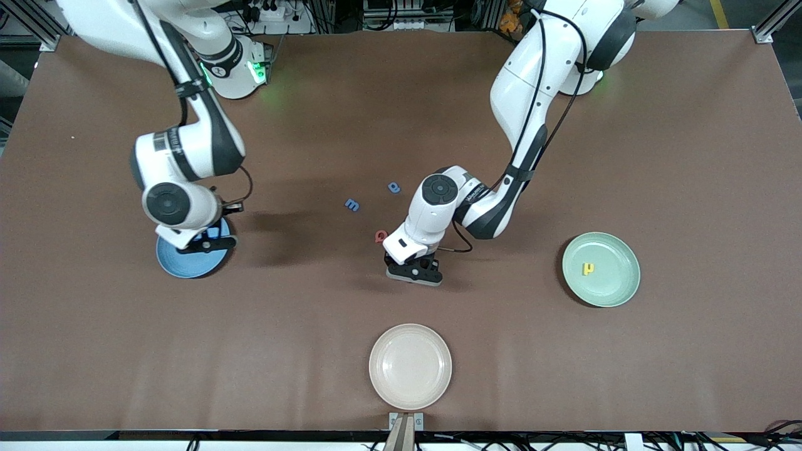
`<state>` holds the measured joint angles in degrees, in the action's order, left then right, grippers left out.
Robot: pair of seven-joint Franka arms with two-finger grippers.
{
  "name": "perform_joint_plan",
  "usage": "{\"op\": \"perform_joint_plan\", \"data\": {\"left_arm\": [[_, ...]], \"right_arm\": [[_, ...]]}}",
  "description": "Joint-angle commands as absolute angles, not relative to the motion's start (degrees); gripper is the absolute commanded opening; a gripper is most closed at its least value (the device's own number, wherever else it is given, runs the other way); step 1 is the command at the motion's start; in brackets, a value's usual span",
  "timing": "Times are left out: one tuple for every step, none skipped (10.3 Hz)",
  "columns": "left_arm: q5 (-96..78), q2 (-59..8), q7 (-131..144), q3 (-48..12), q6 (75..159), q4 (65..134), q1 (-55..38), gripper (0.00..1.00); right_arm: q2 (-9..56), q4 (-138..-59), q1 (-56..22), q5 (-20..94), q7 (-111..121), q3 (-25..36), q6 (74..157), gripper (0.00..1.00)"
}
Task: Sort uppercase to blue plate, lowercase to green plate
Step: 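Carry the W toward the blue plate while the left gripper grasps m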
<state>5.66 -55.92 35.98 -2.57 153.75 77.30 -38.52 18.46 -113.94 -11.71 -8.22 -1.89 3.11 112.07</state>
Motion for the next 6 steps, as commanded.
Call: {"op": "perform_joint_plan", "data": {"left_arm": [[6.7, -57.2, 36.4, -2.2, 153.1, 76.0, -38.9, 0.33], [6.7, -57.4, 36.4, -2.2, 153.1, 76.0, -38.9, 0.33], [6.7, -57.5, 36.4, -2.2, 153.1, 75.9, -38.9, 0.33], [6.7, -57.6, 36.4, -2.2, 153.1, 76.0, -38.9, 0.33], [6.8, -57.7, 36.4, -2.2, 153.1, 76.0, -38.9, 0.32], [6.8, -57.9, 36.3, -2.2, 153.1, 76.0, -38.9, 0.3]], "right_arm": [[20.3, -114.3, -9.5, -8.7, 3.7, 3.3, 115.7, 0.28], [21.1, -115.6, -8.8, -8.7, 5.2, 3.3, 118.9, 0.29], [21.8, -116.9, -7.3, -8.7, 7.8, 3.4, 122.2, 0.29], [22.7, -117.1, -6.1, -8.6, 10.5, 3.6, 123.7, 0.29], [23.1, -117.2, -5.9, -8.5, 11.6, 3.8, 123.9, 0.29], [23.9, -117.5, -5.9, -8.5, 11.9, 4.3, 124.6, 0.31]]}}
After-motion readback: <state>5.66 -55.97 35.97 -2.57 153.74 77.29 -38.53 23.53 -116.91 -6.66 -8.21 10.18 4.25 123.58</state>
